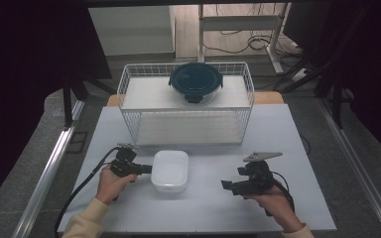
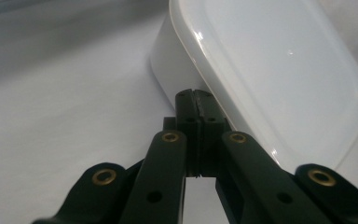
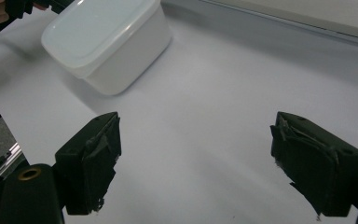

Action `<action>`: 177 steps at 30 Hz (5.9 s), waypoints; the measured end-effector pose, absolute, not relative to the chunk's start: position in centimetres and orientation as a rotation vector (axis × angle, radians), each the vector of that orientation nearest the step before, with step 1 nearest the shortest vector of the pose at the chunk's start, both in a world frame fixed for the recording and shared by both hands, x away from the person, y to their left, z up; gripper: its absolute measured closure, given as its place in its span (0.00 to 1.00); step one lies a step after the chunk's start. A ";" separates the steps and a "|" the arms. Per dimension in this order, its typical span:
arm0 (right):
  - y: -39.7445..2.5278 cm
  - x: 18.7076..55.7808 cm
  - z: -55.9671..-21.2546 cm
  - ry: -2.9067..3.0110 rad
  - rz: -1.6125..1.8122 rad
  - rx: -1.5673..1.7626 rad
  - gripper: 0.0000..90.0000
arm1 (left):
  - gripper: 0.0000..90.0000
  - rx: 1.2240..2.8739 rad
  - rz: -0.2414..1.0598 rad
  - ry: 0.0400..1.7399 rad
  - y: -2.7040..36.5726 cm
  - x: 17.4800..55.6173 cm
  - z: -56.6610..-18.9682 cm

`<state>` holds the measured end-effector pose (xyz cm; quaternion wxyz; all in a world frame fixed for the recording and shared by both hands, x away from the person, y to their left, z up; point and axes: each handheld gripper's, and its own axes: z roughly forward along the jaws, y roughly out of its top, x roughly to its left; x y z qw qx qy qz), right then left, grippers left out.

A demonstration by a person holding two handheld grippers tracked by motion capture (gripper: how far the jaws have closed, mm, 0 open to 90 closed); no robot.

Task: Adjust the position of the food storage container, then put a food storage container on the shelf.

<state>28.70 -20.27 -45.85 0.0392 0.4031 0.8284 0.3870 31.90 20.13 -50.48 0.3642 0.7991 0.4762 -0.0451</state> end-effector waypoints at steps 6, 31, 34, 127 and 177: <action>-20.3 28.7 -45.9 2.541 1.185 1.237 0.18 | 1.00 2.094 -0.134 1.176 18.0 31.8 -50.4; -20.4 28.8 -46.1 2.535 1.180 1.246 0.18 | 1.00 2.102 -0.166 1.112 14.8 32.0 -50.2; -20.5 28.7 -45.8 2.529 1.190 1.242 0.18 | 1.00 2.091 -0.123 1.118 15.9 31.5 -49.5; -17.3 33.7 -48.7 2.551 1.499 1.700 0.80 | 0.83 1.604 -0.490 1.252 15.9 30.4 -51.2; -17.4 29.0 -40.3 2.470 1.700 1.231 0.88 | 0.91 1.670 -0.188 1.006 16.8 25.4 -42.6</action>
